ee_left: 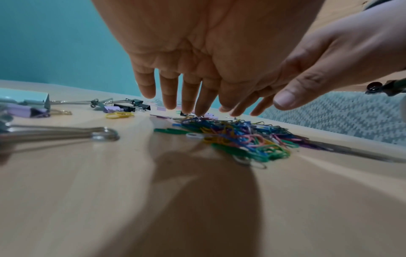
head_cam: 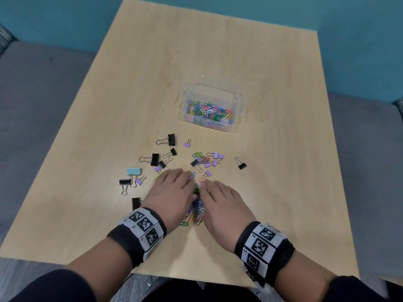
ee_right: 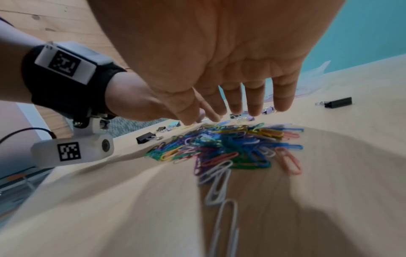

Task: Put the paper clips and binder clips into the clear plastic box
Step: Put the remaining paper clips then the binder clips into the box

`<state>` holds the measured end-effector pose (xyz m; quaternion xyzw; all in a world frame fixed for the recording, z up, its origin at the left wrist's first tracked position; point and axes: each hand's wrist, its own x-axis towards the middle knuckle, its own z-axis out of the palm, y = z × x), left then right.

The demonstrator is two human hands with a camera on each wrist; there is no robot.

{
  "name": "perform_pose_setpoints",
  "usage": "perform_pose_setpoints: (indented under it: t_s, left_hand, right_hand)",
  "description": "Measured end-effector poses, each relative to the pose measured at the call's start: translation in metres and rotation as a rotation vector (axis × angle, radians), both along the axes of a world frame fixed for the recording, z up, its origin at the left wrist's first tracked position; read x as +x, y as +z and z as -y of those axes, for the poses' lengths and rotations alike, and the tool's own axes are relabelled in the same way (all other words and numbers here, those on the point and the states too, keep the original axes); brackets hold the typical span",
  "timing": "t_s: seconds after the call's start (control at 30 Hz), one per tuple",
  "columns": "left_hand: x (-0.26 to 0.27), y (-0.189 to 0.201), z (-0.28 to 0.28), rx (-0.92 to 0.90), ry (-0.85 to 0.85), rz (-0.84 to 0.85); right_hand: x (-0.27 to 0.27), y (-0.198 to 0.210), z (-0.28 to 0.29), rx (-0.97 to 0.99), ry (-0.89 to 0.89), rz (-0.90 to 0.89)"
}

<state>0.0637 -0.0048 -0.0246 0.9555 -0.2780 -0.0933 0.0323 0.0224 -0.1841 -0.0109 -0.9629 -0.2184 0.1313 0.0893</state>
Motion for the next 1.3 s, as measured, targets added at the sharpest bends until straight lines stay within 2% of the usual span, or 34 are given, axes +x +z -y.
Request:
perform_pose_setpoints:
  t_s: [0.17,0.47,0.83,1.13,1.3]
  left_hand:
    - [0.019,0.000,0.010,0.055,0.012,-0.057]
    - [0.021,-0.003,-0.005,0.121,0.023,-0.061]
    - [0.026,0.011,0.011,0.014,0.025,0.089]
    - [0.028,0.007,0.000,0.171,0.015,0.005]
    - [0.034,0.015,-0.009,0.212,0.087,-0.020]
  right_hand:
    - [0.021,-0.004,-0.002,-0.057,-0.001,0.008]
    - [0.014,-0.008,0.018,-0.081,-0.061,-0.038]
    - [0.028,-0.003,0.054,-0.093,-0.251,-0.035]
    - [0.024,-0.004,0.034,-0.055,-0.176,0.001]
    - [0.022,-0.006,0.023,-0.034,-0.134,-0.009]
